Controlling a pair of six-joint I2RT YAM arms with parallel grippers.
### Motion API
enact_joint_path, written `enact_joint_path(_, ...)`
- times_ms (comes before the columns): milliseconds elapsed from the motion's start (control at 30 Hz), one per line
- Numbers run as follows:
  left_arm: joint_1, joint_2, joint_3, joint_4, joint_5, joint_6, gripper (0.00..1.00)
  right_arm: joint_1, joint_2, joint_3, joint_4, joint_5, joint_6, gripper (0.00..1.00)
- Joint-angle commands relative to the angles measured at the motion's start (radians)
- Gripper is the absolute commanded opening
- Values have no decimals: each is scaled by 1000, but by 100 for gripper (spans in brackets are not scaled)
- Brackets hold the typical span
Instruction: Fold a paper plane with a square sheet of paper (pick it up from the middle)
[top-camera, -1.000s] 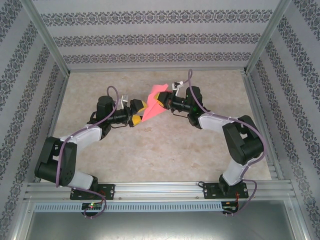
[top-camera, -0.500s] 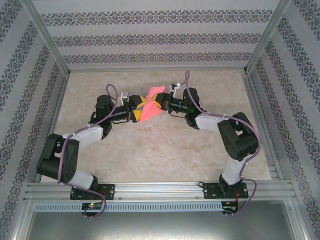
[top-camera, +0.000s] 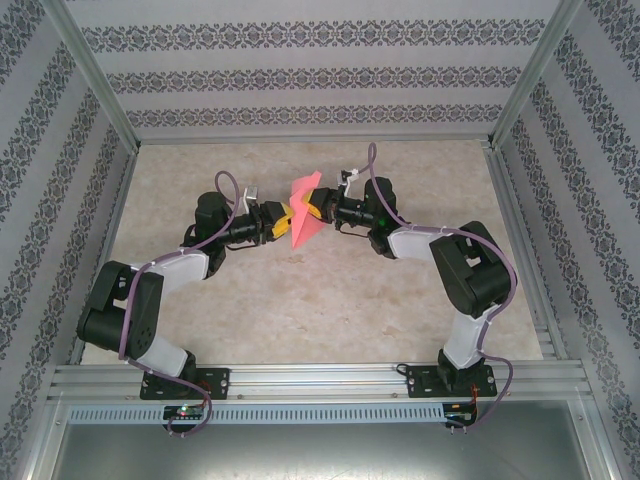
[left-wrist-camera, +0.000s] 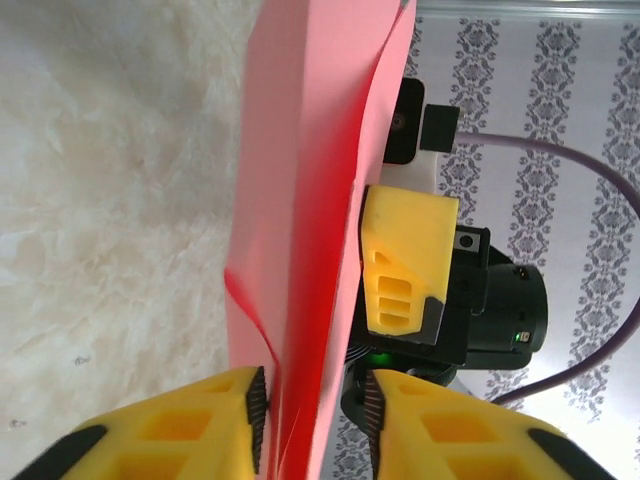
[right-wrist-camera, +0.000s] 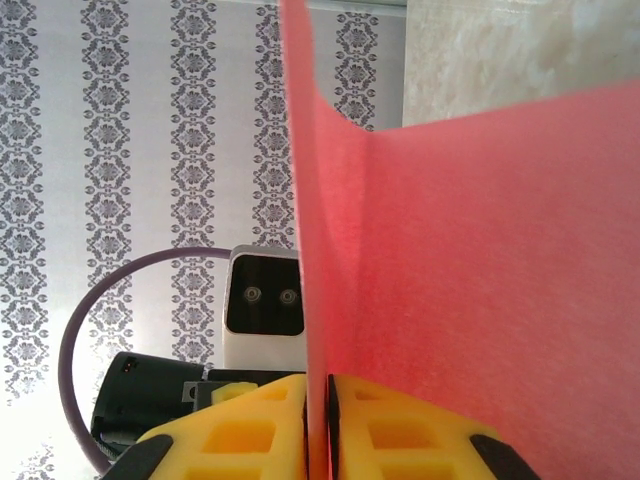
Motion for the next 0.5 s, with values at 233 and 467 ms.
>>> enact_joint_path(233, -6, -2, 27, -18, 5, 73, 37, 17, 13, 25, 52, -33, 15, 13)
enact_joint_path(467, -7, 21, 32, 6, 13, 71, 51, 28, 30, 27, 82, -39, 46, 13)
